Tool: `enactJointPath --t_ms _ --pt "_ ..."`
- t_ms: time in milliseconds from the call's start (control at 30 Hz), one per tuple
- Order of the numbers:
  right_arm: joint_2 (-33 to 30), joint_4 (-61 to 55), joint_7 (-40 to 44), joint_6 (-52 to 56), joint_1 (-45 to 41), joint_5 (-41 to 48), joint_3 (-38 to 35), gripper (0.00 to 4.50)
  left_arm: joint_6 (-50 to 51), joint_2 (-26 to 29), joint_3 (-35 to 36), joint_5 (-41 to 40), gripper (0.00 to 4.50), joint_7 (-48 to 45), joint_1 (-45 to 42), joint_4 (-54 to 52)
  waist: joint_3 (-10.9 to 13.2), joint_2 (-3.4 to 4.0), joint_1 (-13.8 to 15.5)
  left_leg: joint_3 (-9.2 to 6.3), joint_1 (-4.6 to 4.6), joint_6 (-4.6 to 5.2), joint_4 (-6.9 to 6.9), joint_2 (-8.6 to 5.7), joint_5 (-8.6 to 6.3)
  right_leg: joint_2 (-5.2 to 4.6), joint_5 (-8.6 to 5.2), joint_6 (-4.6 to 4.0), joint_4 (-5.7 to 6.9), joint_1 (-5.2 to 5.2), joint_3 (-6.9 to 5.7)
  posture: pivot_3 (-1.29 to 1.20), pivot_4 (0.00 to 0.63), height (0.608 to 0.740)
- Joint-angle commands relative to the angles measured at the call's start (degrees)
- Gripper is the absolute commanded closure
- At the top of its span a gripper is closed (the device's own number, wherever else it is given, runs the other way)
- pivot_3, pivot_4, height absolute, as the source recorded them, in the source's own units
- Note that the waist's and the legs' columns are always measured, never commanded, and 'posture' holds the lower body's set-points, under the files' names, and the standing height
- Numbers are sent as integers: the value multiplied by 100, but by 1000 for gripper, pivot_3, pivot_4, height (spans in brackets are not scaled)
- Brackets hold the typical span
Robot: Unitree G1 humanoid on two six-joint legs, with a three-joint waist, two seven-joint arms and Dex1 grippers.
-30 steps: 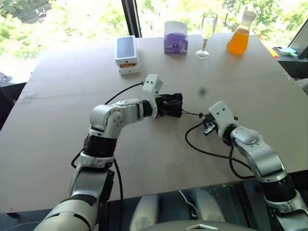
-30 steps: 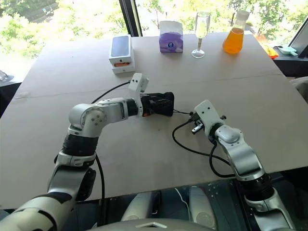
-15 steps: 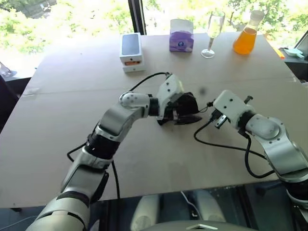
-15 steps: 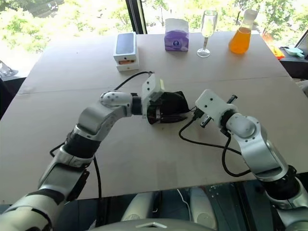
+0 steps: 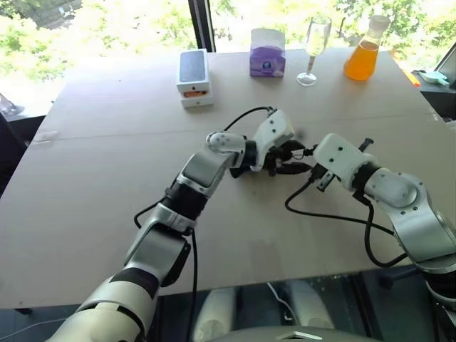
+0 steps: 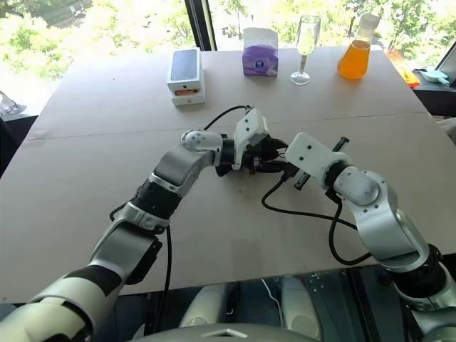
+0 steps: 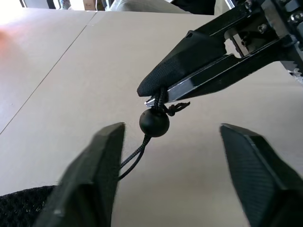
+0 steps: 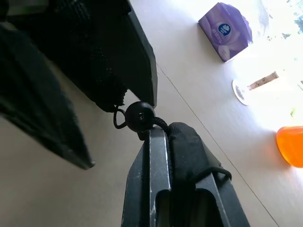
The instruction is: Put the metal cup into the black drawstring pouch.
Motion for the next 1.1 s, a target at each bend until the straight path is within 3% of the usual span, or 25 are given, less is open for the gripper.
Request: enactJointPath --t_ms 33,100,133,533,1100 --pt "-22 -328 58 49 -118 -97 -8 4500 -30 -143 218 -64 3181 -41 -201 -54 0 0 0 0 0 0 0 0 0 -1 0 0 0 0 0 0 150 740" --pt "-18 -350 78 87 -117 -101 7 4500 -25 -162 219 -26 4243 -57 -189 -78 0 0 -4 -2 0 0 0 0 0 -1 0 0 2 0 -1 0 150 740" --pt "-22 -358 91 100 -111 -107 18 4500 -23 -170 214 -11 4332 -60 -175 -100 0 0 -7 -3 0 0 0 1 0 -2 0 0 2 0 -1 0 150 740" --pt "-54 -382 153 191 -24 -139 -124 4500 -83 -147 159 233 4331 -30 -87 14 0 0 -3 -4 0 -1 4 0 0 -1 0 0 5 0 -2 0 150 740" --pt "-405 326 -141 149 330 -62 -1858 4500 -479 283 -69 1342 4331 216 -225 1294 -1 2 5 -4 -1 0 8 -4 0 1 0 0 10 0 -5 0 150 740"
